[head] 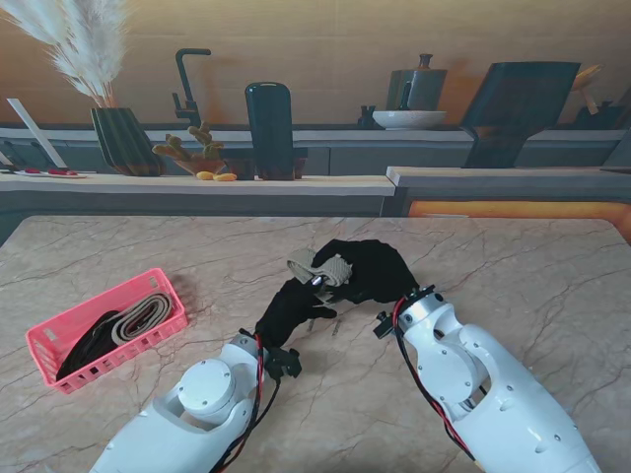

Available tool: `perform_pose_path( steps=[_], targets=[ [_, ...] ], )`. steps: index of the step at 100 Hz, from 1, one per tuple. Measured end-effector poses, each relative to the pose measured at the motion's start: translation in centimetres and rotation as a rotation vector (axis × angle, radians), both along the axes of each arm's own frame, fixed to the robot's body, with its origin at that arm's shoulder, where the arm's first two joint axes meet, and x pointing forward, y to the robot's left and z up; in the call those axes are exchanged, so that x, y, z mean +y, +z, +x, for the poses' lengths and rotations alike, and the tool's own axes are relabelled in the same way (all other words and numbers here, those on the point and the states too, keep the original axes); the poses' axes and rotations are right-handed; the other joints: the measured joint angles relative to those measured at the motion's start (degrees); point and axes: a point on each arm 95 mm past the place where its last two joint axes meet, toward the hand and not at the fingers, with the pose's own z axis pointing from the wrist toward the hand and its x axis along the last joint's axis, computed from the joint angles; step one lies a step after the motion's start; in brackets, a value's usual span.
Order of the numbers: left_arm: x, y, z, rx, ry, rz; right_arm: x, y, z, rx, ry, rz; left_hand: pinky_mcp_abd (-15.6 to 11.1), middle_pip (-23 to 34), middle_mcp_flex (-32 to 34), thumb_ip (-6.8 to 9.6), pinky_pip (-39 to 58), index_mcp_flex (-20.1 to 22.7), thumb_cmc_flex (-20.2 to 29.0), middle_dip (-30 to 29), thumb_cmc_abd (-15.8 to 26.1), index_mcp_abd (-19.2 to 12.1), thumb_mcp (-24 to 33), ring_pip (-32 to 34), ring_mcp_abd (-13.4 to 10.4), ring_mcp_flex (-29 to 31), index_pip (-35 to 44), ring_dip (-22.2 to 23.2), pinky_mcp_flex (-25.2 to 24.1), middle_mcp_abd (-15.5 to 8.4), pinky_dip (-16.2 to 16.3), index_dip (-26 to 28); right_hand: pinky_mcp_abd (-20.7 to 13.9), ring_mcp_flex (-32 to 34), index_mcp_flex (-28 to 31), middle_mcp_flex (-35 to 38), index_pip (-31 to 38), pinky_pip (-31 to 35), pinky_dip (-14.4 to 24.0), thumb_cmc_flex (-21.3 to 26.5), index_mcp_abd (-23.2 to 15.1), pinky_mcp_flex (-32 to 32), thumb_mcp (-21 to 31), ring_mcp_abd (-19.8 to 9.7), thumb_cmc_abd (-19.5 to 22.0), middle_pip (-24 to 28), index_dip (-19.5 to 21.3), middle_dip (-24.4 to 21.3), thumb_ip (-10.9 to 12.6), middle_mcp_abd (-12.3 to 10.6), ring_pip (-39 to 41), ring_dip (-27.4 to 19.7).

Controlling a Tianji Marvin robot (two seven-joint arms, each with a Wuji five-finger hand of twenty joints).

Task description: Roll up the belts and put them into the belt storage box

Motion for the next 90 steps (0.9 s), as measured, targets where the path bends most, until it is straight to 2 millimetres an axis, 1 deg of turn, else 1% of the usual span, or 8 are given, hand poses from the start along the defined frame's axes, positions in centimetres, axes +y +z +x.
perform_pose_path(
  steps=[30,31,33,51,62,71,83,90],
  targets=[
    [-0.1,0.2,-0.3,0.005,0.056,-0.052,0.6,-0.4,0.4,-0.024,0.016,-0.021,0.0,-0.7,-3.4,0.0,-2.0,-5.9,-2.4,-0.5,-0.5,0.0,1.9,-0.7,-1.3,-2.1,-1.7,-0.7,-0.1,-1.4,-0.6,-1.4,0.0,0.0,-0.6,0.0,0.0,0.1,-0.1,0.1,-2.6,0.0,0.1,0.0,0.0,0.0,-0.8,-0.5,0.1,0.0,0.0,0.0],
    [-0.2,0.2,-0.3,0.005,0.057,-0.053,0.6,-0.4,0.4,-0.024,0.016,-0.021,0.0,-0.7,-3.4,0.0,-2.0,-6.0,-2.4,-0.5,-0.5,0.0,1.9,-0.7,-1.3,-2.1,-1.9,-0.7,-0.1,-1.4,-0.6,-1.5,0.0,0.0,-0.6,0.0,0.0,0.1,-0.1,0.1,-2.6,0.0,0.1,0.0,0.0,0.0,-0.8,-0.5,0.1,0.0,0.0,0.0],
    [-0.2,0.2,-0.4,0.006,0.059,-0.056,0.7,-0.4,0.4,-0.024,0.017,-0.022,0.0,-0.7,-3.4,-1.16,-2.0,-6.0,-2.5,-0.5,-0.5,0.0,1.9,-0.7,-1.3,-2.1,-2.1,-0.7,-0.1,-1.4,-0.6,-1.5,0.0,0.0,-0.6,0.0,0.0,0.1,-0.1,0.1,-2.8,0.0,0.1,0.0,0.0,0.0,-0.8,-0.5,0.1,0.0,0.0,0.0],
    [-0.1,0.5,-0.5,0.018,0.076,-0.093,0.9,-0.5,0.5,-0.008,0.024,-0.016,0.0,-0.7,-3.7,-1.17,-2.0,-6.8,-3.0,-0.5,-0.6,0.0,1.9,-0.7,-1.3,-2.1,-2.3,-0.7,-0.1,-1.5,-0.7,-1.3,0.0,0.0,-0.9,0.0,0.0,0.1,-0.1,0.1,-5.0,0.0,0.7,0.0,0.0,0.2,-0.9,-1.0,0.1,0.0,0.0,-0.5],
    [-0.1,0.8,-0.5,0.016,0.081,-0.104,1.0,-0.7,0.5,-0.007,0.027,-0.02,0.0,-0.7,-3.8,-1.17,-2.0,-6.8,-2.7,-0.5,1.8,0.0,-5.4,-0.7,-1.3,-2.1,-2.3,-0.7,-0.1,-1.5,-0.7,-0.6,0.0,0.0,-0.9,0.0,-0.2,0.1,-0.1,0.2,-8.0,0.0,0.7,0.0,0.0,0.2,-1.0,-1.1,0.1,-0.1,0.0,-0.6],
    [0.0,1.1,-0.5,0.015,0.096,-0.115,1.1,-0.7,0.5,-0.007,0.031,-0.021,0.0,-0.7,-3.7,-1.17,-1.9,-6.8,-1.1,-0.5,3.0,0.0,-7.5,-0.7,-1.3,-1.9,-1.2,-0.7,0.0,-1.5,-0.7,0.2,0.0,0.0,-0.9,0.0,-0.5,0.1,-0.6,0.7,-9.4,0.0,0.8,0.0,0.0,0.6,-1.0,-1.1,0.2,-0.1,0.0,-0.6],
    [-0.1,1.7,-0.7,0.044,0.118,-0.15,1.2,-0.8,0.4,-0.016,0.043,-0.03,-0.5,-0.1,-1.1,-1.17,-1.1,-6.7,1.6,-0.5,3.4,0.0,-7.3,1.4,-1.3,0.2,0.4,0.1,1.2,-1.5,-0.7,1.4,0.0,0.0,-0.9,0.0,-0.9,0.1,-0.7,0.8,-10.6,0.0,1.1,0.0,0.0,0.6,-1.1,-1.1,0.2,-0.1,0.0,-0.7],
    [-0.1,1.8,-0.7,0.049,0.116,-0.161,1.2,-0.9,0.4,-0.019,0.045,-0.034,-1.2,1.1,0.6,-1.17,0.3,-6.7,1.9,-0.5,2.4,0.0,-3.8,2.3,-1.3,2.0,1.9,0.2,2.4,-1.6,-0.7,1.5,0.1,0.0,-0.9,0.0,-1.0,0.1,-0.7,0.8,-11.1,0.0,1.4,0.0,0.0,0.6,-1.1,-1.1,0.2,-0.1,0.0,-0.7]
  ],
)
